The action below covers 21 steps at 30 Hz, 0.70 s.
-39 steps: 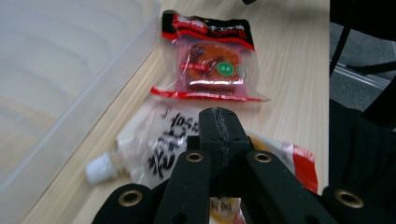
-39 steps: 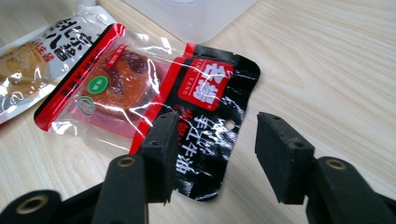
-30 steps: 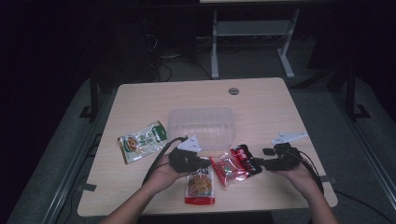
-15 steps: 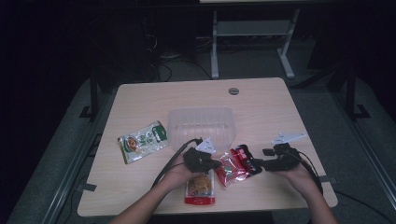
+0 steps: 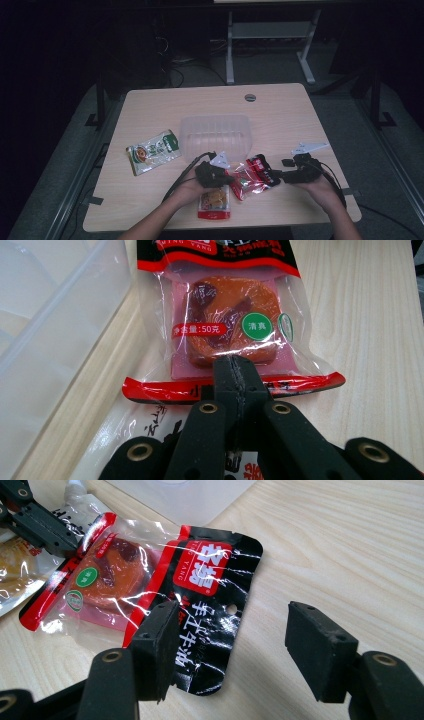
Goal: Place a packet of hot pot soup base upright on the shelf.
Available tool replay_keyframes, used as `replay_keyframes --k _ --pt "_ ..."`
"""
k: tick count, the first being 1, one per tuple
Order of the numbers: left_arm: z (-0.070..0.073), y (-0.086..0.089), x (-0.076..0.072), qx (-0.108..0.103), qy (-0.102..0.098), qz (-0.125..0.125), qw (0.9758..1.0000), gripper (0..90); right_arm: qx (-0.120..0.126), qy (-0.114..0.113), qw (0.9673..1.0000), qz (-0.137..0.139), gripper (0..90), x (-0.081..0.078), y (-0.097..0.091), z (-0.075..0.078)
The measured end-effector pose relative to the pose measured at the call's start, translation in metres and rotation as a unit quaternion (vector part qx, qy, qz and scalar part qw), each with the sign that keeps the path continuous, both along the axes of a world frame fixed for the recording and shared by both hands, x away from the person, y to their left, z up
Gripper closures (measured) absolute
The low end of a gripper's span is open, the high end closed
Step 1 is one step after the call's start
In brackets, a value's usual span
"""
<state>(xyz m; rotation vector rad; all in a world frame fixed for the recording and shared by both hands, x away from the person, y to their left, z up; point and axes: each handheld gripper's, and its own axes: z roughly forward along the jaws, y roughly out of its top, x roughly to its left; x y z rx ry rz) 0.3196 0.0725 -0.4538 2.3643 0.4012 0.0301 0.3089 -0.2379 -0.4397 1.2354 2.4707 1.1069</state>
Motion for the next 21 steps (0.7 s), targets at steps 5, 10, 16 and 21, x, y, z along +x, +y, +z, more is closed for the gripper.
replay_keyframes --k 5,10,16,21 --pt "-0.004 -0.001 -0.001 0.018 -0.002 -0.007 0.9998 89.7 0.004 0.005 1.0000 -0.003 37.1 0.000 0.000 0.000" --pt "-0.005 -0.001 0.000 0.017 0.001 -0.007 0.9998 89.7 0.022 0.005 0.9997 0.001 35.3 0.001 0.001 0.001" --pt "-0.008 -0.001 0.001 0.012 0.006 -0.004 0.9999 89.8 0.045 0.007 0.9989 0.010 33.8 0.008 0.007 0.002" --pt "-0.009 0.000 0.002 0.012 0.008 -0.005 0.9999 89.8 0.060 0.025 0.9977 0.019 32.7 0.019 0.015 -0.004"
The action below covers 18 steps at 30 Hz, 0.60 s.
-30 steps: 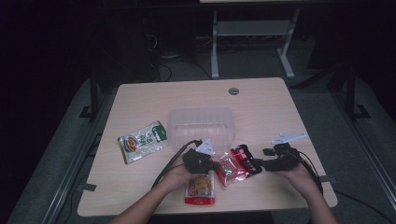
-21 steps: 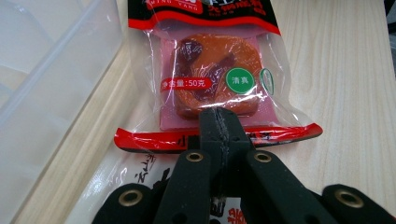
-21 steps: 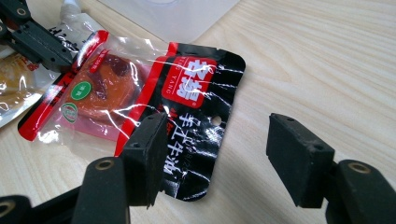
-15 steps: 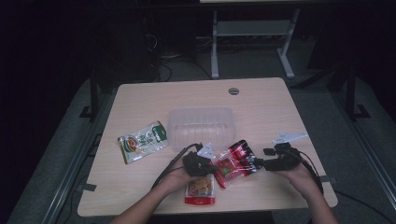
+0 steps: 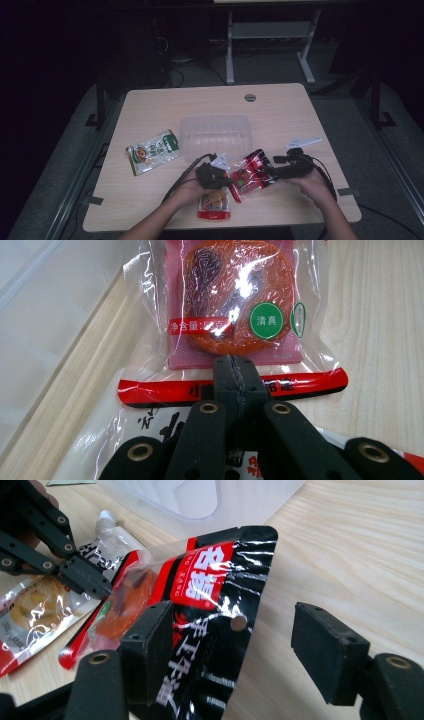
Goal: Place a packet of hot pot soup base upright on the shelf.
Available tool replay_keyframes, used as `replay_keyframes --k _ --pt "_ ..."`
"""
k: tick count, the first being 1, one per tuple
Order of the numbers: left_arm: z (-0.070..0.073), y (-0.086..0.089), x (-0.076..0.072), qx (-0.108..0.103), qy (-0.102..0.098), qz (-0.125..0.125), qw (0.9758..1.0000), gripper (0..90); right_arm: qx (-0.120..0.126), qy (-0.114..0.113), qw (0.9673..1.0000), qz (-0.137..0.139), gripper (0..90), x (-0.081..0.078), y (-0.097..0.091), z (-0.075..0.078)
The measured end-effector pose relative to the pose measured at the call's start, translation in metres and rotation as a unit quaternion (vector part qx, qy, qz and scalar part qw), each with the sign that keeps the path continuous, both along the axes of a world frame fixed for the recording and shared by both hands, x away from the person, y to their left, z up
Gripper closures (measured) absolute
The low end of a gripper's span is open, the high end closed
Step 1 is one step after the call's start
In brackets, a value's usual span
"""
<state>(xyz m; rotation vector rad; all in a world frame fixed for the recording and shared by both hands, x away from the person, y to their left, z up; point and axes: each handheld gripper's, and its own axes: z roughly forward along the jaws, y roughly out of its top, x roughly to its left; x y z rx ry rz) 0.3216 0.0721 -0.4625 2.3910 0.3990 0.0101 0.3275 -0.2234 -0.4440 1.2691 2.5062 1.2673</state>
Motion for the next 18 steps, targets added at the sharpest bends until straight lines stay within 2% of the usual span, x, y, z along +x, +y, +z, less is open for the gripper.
replay_keyframes --k 5,18 --pt "0.000 0.000 0.000 -0.001 0.002 0.001 1.0000 89.8 0.017 0.022 0.9995 0.012 32.2 0.009 0.003 -0.009" --pt "0.000 0.000 0.000 -0.002 0.003 0.003 1.0000 89.9 0.051 0.060 0.9960 0.042 34.1 0.013 0.006 -0.021"
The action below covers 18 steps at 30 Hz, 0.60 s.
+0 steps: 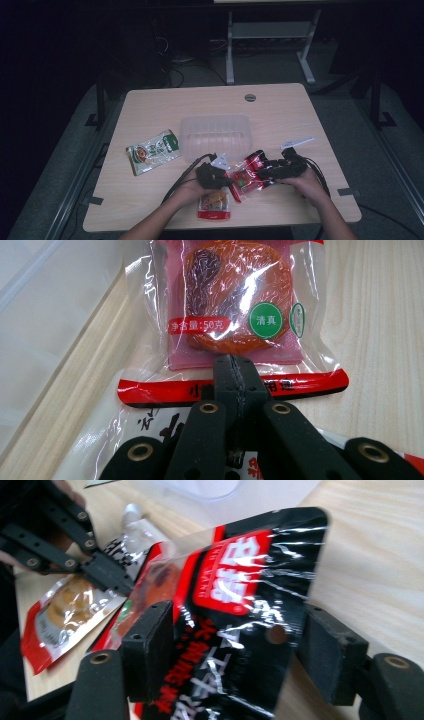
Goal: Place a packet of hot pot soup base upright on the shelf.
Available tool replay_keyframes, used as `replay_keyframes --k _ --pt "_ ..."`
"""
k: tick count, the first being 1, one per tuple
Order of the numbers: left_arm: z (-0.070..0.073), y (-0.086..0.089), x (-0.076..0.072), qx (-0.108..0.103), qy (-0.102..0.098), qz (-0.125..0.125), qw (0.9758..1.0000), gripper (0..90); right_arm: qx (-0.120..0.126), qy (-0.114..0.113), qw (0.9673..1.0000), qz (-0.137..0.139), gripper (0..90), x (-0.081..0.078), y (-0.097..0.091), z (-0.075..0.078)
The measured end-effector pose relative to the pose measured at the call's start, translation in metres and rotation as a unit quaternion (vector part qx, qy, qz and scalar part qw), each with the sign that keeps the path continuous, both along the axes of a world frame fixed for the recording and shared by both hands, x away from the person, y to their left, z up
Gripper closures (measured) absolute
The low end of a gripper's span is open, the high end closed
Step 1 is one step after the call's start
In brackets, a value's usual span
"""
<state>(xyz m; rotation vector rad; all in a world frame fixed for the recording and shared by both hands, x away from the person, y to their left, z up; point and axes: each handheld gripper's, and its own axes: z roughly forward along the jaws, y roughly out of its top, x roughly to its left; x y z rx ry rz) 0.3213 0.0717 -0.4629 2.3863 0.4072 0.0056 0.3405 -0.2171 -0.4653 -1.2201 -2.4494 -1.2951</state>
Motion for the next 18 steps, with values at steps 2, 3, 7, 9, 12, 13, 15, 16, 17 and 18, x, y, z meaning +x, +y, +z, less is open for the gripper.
replay_keyframes --k 2,3,7,9,12,13,15,16,17,18 --pt "0.000 0.000 0.000 0.000 0.000 0.000 1.0000 89.9 -0.002 -0.009 0.9999 0.011 35.7 -0.001 0.003 0.001" --pt "0.000 0.000 0.000 0.000 0.000 0.000 1.0000 89.9 -0.002 -0.008 0.9999 0.010 38.1 -0.002 0.003 0.003" --pt "0.000 0.000 0.000 -0.001 0.001 0.000 1.0000 89.9 0.006 -0.027 0.9996 0.009 52.4 -0.004 -0.001 0.008" --pt "0.000 0.000 0.000 -0.001 0.001 0.001 1.0000 89.9 0.007 -0.029 0.9995 0.012 55.2 -0.004 -0.001 0.009" --pt "0.000 0.000 0.000 -0.001 0.001 0.001 1.0000 89.9 0.007 -0.038 0.9991 0.018 64.0 -0.006 -0.001 0.012" --pt "0.000 0.000 0.000 -0.001 0.001 0.001 1.0000 89.9 0.012 -0.043 0.9987 0.025 70.9 -0.006 -0.002 0.013" --pt "0.000 0.000 0.000 -0.002 0.001 0.002 1.0000 89.9 0.015 -0.044 0.9984 0.034 71.7 -0.006 -0.002 0.013" --pt "0.000 0.000 0.000 -0.002 0.001 0.002 1.0000 89.9 0.015 -0.042 0.9981 0.042 71.7 -0.006 0.000 0.012" --pt "0.000 0.001 0.000 -0.002 0.001 0.002 1.0000 89.9 0.003 -0.042 0.9978 0.052 74.3 -0.008 0.006 0.011" --pt "0.000 0.001 0.000 -0.002 0.001 0.002 1.0000 89.9 0.003 -0.042 0.9978 0.052 74.3 -0.008 0.006 0.011"
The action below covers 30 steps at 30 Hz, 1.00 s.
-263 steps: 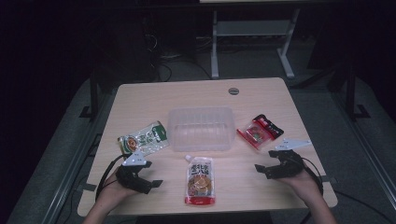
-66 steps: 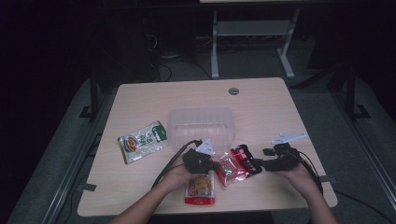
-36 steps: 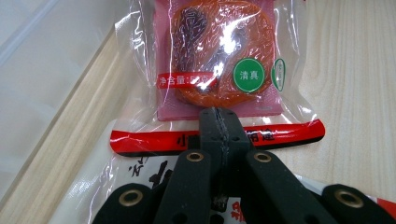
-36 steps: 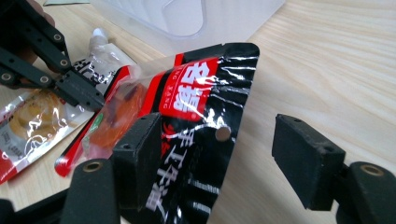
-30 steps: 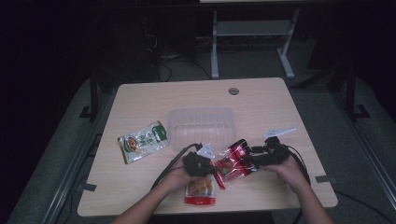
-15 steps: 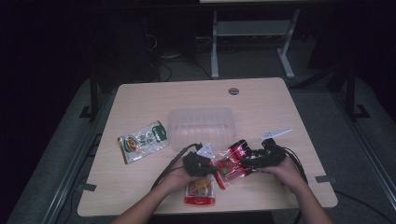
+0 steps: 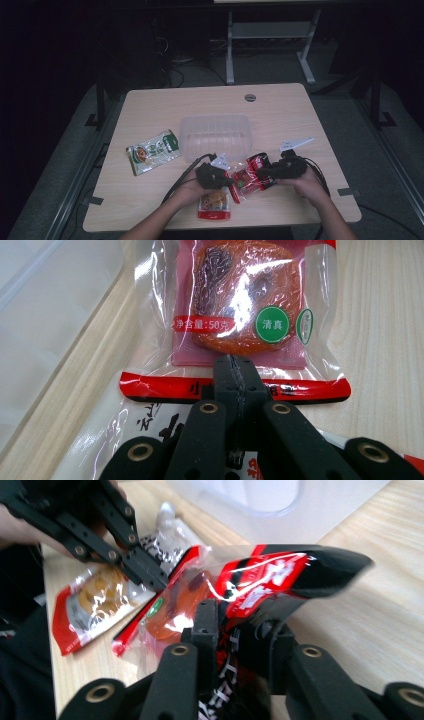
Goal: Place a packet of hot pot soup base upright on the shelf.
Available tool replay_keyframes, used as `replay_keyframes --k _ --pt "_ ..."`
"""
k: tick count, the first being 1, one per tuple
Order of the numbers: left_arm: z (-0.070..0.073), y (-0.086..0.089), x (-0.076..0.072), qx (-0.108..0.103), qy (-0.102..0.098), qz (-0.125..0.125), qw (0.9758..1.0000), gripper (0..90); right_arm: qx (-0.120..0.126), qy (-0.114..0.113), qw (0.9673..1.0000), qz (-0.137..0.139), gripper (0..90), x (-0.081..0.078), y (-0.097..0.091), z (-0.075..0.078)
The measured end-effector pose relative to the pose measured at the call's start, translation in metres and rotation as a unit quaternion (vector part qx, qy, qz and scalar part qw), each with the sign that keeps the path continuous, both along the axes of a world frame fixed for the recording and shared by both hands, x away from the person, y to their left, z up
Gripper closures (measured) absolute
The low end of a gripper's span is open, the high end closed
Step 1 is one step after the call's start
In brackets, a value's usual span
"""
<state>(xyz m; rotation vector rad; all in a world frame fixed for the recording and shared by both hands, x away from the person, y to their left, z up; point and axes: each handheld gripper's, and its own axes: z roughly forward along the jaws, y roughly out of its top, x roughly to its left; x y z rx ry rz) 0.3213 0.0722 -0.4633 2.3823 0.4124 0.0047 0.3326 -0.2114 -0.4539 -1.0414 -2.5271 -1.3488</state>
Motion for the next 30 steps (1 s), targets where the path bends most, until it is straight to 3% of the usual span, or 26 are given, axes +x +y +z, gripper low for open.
replay_keyframes --k 12,16,26,30 --pt "0.000 0.000 0.001 -0.003 0.000 -0.002 1.0000 89.9 0.007 -0.014 0.9999 0.004 78.8 -0.002 0.000 0.007" --pt "0.000 0.001 0.001 -0.003 0.000 -0.003 1.0000 89.9 0.023 -0.015 0.9996 0.010 88.7 -0.002 -0.003 0.011" --pt "-0.001 0.001 0.002 -0.007 0.005 -0.003 1.0000 89.9 0.036 -0.021 0.9987 0.031 90.0 -0.005 -0.002 0.014" --pt "0.000 0.000 0.002 -0.005 0.009 -0.005 0.9999 89.8 0.063 -0.023 0.9972 0.033 90.0 -0.006 -0.006 0.017"
